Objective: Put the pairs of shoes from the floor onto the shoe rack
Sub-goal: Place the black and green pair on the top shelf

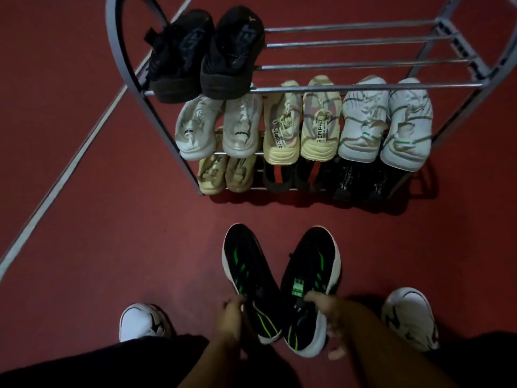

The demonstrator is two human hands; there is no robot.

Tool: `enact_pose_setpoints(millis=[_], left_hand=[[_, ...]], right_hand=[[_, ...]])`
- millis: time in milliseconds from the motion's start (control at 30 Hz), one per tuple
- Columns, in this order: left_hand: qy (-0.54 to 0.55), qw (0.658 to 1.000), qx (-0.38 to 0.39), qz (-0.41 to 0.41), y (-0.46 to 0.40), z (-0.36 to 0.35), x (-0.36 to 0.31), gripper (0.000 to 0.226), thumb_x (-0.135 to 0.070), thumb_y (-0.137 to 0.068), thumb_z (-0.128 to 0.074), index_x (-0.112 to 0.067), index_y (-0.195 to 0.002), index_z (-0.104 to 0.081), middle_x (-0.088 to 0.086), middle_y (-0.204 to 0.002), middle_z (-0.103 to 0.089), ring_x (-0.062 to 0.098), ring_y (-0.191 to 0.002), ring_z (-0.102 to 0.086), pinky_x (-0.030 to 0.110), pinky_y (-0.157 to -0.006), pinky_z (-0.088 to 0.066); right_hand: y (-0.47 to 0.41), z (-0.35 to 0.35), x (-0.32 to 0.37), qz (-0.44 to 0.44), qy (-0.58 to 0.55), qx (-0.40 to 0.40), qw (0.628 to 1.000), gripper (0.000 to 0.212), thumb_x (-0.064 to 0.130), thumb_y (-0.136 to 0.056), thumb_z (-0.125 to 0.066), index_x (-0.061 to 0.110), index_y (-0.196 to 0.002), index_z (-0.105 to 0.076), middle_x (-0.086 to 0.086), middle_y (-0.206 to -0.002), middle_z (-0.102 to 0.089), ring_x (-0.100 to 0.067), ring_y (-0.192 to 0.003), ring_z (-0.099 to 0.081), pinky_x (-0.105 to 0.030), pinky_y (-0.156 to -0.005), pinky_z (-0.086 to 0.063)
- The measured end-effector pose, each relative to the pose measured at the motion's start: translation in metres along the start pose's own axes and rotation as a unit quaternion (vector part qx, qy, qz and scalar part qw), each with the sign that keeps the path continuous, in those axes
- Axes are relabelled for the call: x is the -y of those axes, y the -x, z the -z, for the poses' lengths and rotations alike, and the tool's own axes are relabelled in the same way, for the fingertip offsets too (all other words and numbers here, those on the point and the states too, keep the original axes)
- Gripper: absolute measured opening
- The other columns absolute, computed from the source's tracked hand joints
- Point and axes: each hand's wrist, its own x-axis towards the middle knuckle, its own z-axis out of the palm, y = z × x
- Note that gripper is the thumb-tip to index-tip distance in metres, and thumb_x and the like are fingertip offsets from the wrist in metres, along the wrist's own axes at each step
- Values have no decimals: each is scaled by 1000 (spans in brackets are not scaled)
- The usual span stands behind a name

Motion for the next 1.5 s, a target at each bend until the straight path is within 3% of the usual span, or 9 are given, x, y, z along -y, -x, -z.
enact_pose_setpoints(millis=[167,300,400,700,867,933,1000,1267,1500], left_hand=[[-45,997,12,-68,40,-10,-26,42,-1,-81,-66,-7,-118,-48,16,-112,-66,28,-87,-66,32,-63,-52],[-113,984,39,-130,40,-19,-20,66,-7,-55,-76,0,-119,-60,16,-102,-73,32,-89,-71,43,-80,-59],[-149,977,26,-152,54,-22,-21,62,-1,-62,-76,-5,-119,-50,14,-109,-68,28,-94,-66,34,-78,-54],[-259,945,17,-197,70,-22,-44,51,-10,-73,-69,-9,-122,-56,12,-115,-69,30,-101,-67,38,-90,-55],[-470,843,21,-263,113,-26,-100,29,-35,-76,-62,-9,-88,-66,15,-92,-69,30,-83,-66,29,-66,-46],[-514,811,32,-277,139,-27,-129,28,-33,-82,-58,-7,-71,-58,15,-78,-62,28,-64,-58,28,-55,-42],[-531,800,51,-274,172,-24,-158,29,-31,-88,-54,-6,-73,-58,14,-72,-59,22,-52,-52,25,-44,-41],[-407,860,103,-289,291,11,-242,24,-28,-86,-57,-9,-72,-54,9,-57,-56,21,-46,-51,21,-44,-40],[-123,922,132,-342,327,7,-267,10,-22,-88,-56,-14,-81,-54,4,-63,-54,14,-44,-54,16,-39,-43]], right_hand=[[13,4,5,-7,84,79,993,75,34,-78,-78,14,-139,-39,-18,-137,-43,-38,-102,-55,-54,-69,-58],[21,-4,5,76,169,-3,983,39,23,-87,-62,4,-121,-52,-15,-106,-59,-31,-94,-63,-46,-86,-58],[31,-11,3,115,188,-46,974,25,24,-93,-56,4,-108,-59,-11,-92,-63,-25,-86,-62,-31,-67,-54],[43,-46,14,114,269,-131,947,93,35,-69,-79,0,-143,-35,-19,-129,-56,-35,-106,-64,-39,-80,-57],[125,-43,59,175,429,-108,880,41,28,-97,-50,0,-127,-53,-19,-107,-60,-31,-89,-61,-23,-62,-55],[171,-37,74,199,451,-67,868,25,14,-102,-38,-4,-92,-52,-13,-80,-49,-23,-65,-51,-19,-42,-45],[203,-26,83,201,411,-52,888,24,17,-101,-38,11,-79,-45,-10,-80,-47,-23,-69,-52,-25,-50,-44],[311,22,87,282,201,-33,938,23,30,-89,-48,17,-72,-52,2,-55,-54,-12,-50,-48,-19,-48,-36],[372,68,104,401,84,-92,908,25,27,-83,-48,17,-61,-50,3,-45,-51,-10,-37,-42,-20,-41,-27]])
